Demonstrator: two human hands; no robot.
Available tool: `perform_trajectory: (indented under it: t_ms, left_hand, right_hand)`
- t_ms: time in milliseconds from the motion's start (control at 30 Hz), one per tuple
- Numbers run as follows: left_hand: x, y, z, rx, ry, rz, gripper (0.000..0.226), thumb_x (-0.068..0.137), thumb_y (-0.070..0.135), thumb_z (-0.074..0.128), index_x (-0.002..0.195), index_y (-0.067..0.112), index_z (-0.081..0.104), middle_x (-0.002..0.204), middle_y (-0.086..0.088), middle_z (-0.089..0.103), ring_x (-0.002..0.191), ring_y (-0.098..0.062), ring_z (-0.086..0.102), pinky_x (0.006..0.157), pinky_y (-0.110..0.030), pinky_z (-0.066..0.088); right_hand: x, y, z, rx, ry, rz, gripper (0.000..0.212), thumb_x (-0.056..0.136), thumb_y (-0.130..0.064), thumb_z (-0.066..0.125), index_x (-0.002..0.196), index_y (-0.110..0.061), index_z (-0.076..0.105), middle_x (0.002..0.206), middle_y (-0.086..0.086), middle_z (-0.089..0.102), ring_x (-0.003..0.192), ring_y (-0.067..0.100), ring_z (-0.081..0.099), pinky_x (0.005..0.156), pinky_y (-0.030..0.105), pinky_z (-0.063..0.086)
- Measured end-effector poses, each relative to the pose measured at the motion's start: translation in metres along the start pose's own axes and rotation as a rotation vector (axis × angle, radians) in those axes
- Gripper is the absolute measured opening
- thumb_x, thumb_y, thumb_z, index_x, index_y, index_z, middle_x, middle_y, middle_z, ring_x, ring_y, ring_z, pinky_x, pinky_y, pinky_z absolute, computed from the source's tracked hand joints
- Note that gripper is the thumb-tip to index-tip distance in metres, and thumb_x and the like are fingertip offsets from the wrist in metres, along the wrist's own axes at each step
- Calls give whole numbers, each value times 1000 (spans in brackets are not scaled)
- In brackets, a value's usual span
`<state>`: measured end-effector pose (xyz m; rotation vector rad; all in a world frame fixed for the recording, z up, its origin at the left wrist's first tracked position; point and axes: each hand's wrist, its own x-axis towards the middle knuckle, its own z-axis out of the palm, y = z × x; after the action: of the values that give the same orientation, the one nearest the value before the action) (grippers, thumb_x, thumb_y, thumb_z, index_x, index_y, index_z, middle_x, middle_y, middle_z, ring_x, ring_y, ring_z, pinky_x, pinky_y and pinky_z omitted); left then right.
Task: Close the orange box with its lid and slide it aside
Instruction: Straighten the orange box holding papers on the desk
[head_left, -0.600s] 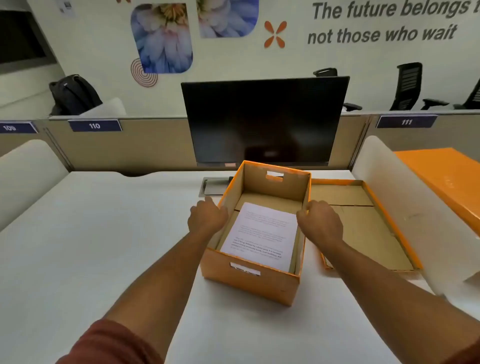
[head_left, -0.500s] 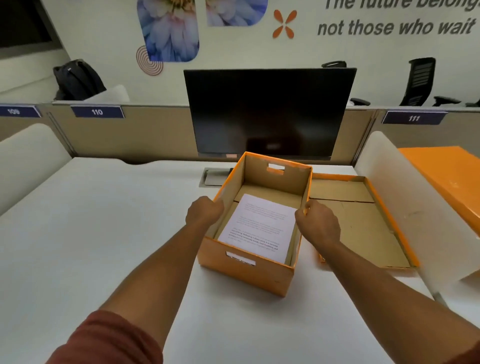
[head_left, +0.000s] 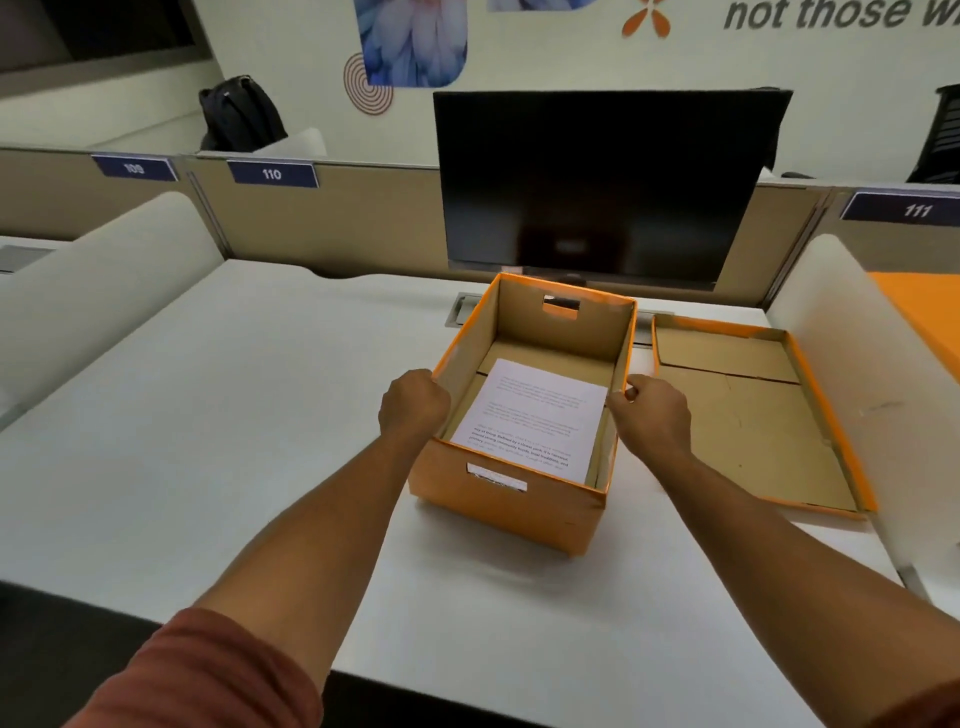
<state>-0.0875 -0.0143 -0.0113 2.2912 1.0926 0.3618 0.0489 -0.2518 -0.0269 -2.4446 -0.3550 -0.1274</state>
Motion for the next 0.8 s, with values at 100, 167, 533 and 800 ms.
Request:
perform_trajectory:
  t_ms: [100, 167, 533, 800]
  left_hand:
    - [-14, -20, -7, -25, 40, -18, 25, 94, 14, 43, 95, 5, 66, 99, -14, 69, 86, -32, 64, 70, -34, 49]
    - [-24, -36, -12, -31, 67, -36, 28, 96, 15, 42, 100, 5, 68, 103, -14, 70, 89, -33, 65, 71, -34, 50]
    - [-56, -81, -30, 1, 3, -3, 30, 100, 25, 37, 107, 11, 63, 108, -10, 69, 83, -22, 57, 70, -32, 46]
    - [-61, -63, -33, 93, 97, 105, 41, 97, 38, 45, 123, 9, 56, 122, -13, 63, 109, -31, 61, 83, -43, 53]
  right_hand:
    - [-12, -13, 2, -73, 1, -59, 20, 87, -21, 56, 80, -5, 65, 77, 13, 64, 67, 27, 58, 57, 33, 49]
    - [-23, -22, 5, -110, 3, -104, 23, 89, -24, 56, 91, -4, 68, 86, 14, 67, 73, 28, 62, 65, 38, 56]
    - [-71, -34, 18, -147, -69, -101, 30, 97, -28, 51, 111, -5, 65, 103, 17, 69, 86, 31, 65, 70, 36, 53]
    - [-73, -14, -8, -102, -51, -91, 44, 97, -34, 46, 129, -9, 62, 123, 14, 69, 113, 32, 63, 91, 42, 51]
